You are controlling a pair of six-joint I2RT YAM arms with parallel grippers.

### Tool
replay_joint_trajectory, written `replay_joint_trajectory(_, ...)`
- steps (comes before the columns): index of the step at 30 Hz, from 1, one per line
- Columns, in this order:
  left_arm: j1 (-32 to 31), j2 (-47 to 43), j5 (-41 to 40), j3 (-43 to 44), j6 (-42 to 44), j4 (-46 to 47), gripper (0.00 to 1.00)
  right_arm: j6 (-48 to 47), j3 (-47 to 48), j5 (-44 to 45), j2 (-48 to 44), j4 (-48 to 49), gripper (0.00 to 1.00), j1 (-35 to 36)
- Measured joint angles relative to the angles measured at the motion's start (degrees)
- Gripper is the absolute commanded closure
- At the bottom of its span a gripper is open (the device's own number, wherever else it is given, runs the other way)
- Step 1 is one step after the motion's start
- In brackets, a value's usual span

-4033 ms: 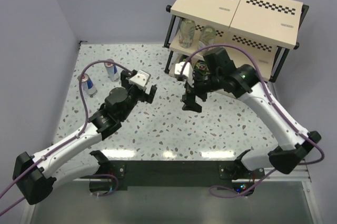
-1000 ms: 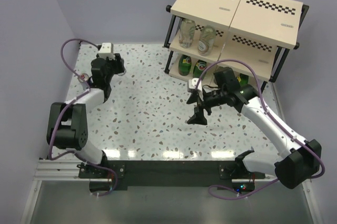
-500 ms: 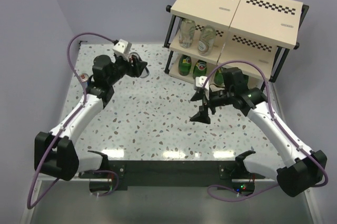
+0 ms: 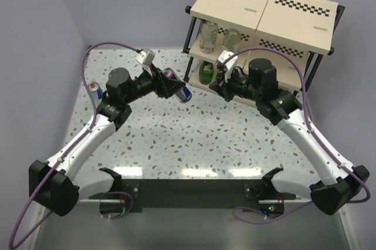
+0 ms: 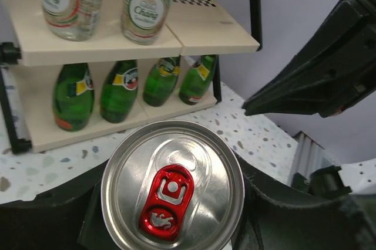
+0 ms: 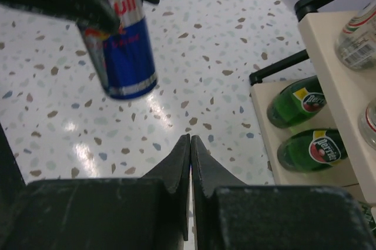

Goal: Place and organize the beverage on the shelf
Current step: Pick up the drink from the center of the board.

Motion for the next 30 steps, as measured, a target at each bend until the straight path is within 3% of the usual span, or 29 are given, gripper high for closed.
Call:
replay_joint_trajectory(6,-5.09,2.99,0.2,2.54,-5.81,2.34,1.0,5.4,0.02,14.08,0.85,5.92,1.0,4.94)
replay_joint_trajectory(12,-8.33,6.34,0.31,4.76,-10.01,6.4,1.0,6.54,-0.37,19.93,2.25,7.1,1.0,12.81)
replay_joint_trajectory(30,-11.96,8.85,-3.76,6.84,-12.76,10.21,1.0,10.05,-1.38,20.09,-0.63,7.74,1.0,12.7)
